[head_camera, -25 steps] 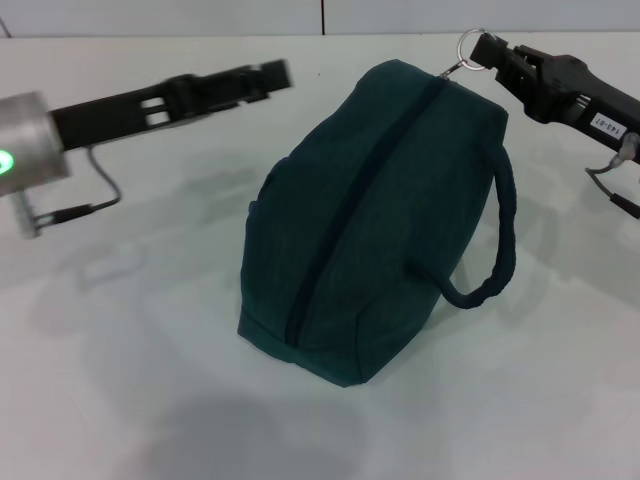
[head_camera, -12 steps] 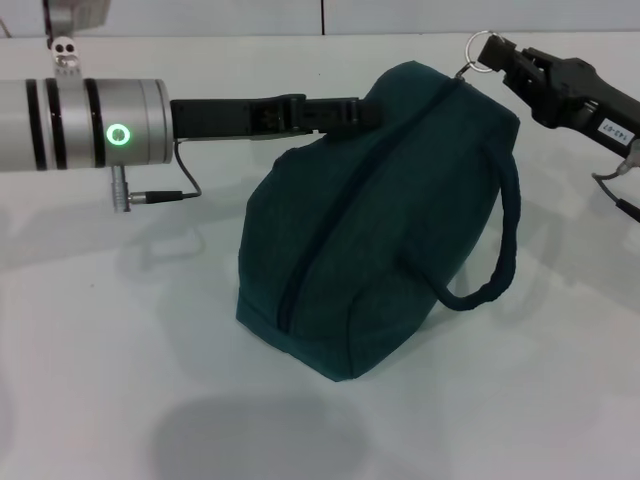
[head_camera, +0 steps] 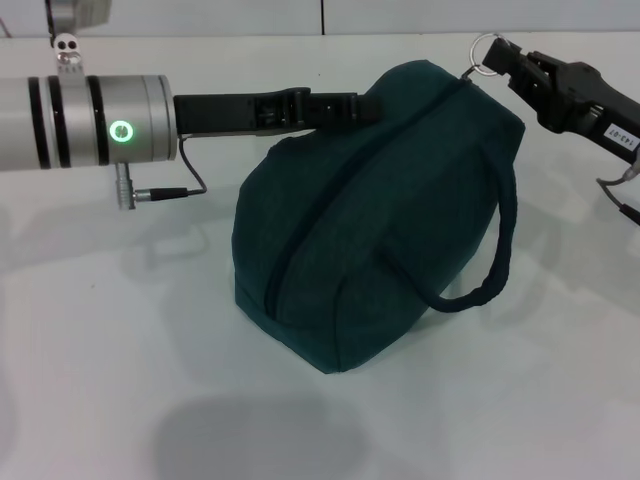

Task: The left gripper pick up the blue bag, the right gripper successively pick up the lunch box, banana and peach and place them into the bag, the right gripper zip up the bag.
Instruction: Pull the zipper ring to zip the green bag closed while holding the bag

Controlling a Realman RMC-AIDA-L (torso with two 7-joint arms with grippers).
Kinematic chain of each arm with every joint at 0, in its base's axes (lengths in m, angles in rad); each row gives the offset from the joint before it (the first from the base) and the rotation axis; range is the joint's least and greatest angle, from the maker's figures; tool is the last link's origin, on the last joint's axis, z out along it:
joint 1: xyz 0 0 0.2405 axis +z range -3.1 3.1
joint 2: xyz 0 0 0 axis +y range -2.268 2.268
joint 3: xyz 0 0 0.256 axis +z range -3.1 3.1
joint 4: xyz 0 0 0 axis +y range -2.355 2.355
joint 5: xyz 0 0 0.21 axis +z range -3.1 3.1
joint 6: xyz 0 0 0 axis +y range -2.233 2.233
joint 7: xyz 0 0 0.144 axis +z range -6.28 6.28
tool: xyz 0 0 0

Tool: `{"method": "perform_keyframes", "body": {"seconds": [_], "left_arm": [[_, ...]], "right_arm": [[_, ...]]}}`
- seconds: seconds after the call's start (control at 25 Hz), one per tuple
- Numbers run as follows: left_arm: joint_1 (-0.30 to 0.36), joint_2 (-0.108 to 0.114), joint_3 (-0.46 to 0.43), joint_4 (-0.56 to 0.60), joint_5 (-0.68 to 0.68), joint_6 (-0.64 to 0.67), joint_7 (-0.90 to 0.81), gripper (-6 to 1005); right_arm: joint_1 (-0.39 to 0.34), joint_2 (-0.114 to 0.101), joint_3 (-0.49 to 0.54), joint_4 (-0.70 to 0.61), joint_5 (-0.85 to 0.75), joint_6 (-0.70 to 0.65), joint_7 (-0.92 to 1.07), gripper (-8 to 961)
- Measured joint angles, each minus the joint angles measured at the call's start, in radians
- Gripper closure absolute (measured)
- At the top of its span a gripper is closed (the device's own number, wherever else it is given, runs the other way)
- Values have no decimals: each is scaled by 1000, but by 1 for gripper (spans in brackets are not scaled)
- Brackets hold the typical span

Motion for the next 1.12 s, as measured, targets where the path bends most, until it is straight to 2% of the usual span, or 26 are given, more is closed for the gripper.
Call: {"method": "perform_keyframes", "body": {"seconds": [0.12, 0.56, 0.76, 1.12], "left_arm": [[1, -6, 0, 3, -6, 4, 27, 369], [-2, -8, 0, 4, -35, 29, 54, 810], [-2, -9, 0, 4, -56, 75, 55, 952], [0, -10, 3, 4, -70, 167, 61, 943]], "right_arm": [[-9, 0, 3, 0, 0, 0, 0, 868], [-21, 0, -2, 0, 25, -10, 7, 860], [-25, 0, 1, 19, 40, -20, 9, 857], [-38, -4, 3, 81, 103, -40, 89, 850]]}}
